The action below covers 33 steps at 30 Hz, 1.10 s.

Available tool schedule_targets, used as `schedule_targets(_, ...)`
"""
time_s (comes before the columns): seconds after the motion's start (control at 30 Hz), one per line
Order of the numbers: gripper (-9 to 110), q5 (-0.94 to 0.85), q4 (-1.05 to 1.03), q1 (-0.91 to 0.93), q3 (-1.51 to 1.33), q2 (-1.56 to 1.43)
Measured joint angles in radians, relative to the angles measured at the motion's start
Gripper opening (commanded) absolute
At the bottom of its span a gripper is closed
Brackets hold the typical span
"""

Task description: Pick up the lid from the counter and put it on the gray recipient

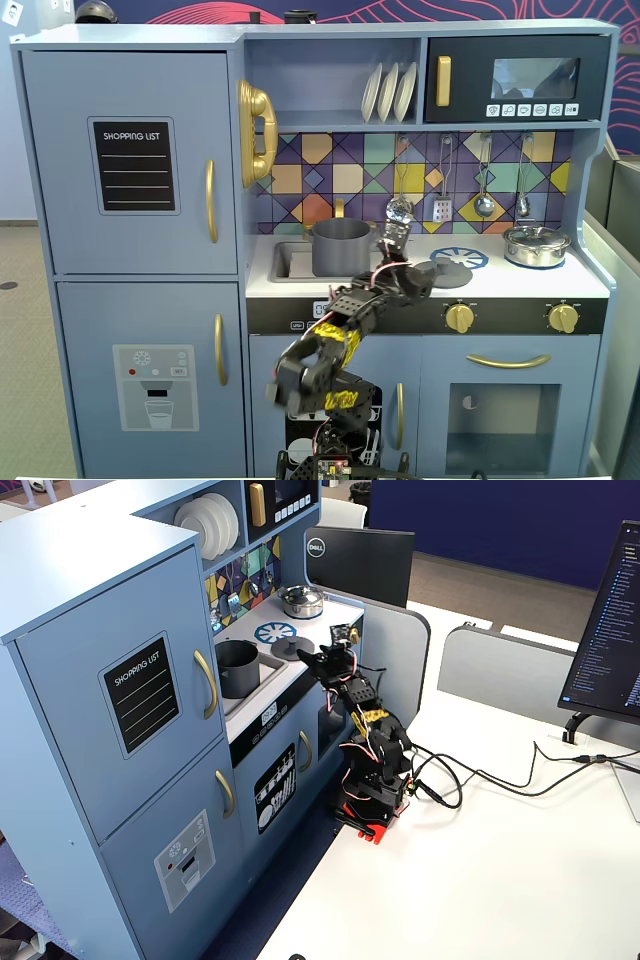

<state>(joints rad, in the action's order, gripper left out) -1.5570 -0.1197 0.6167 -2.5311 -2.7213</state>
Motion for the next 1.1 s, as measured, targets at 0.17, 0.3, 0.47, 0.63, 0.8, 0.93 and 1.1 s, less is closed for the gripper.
schedule_targets(0.17, 22, -0.023, 0.179, -0.002, 0.012, 0.181)
schedule_targets(0.3, 21, -0.023, 0.259, -0.012, 0.049, 0.321)
schedule_targets(0.47, 21, -0.023, 0.314, -0.012, 0.126, 0.474)
schedule_targets(0.63, 19, -0.023, 0.336, -0.023, 0.199, 0.583)
schedule_targets(0.8, 17, -0.023, 0.367, -0.049, 0.255, 0.675)
schedule_targets(0.93, 17, -0.023, 0.377, -0.044, 0.295, 0.733)
schedule_targets(1.1, 15, -0.023, 0.394, -0.067, 0.341, 0.795)
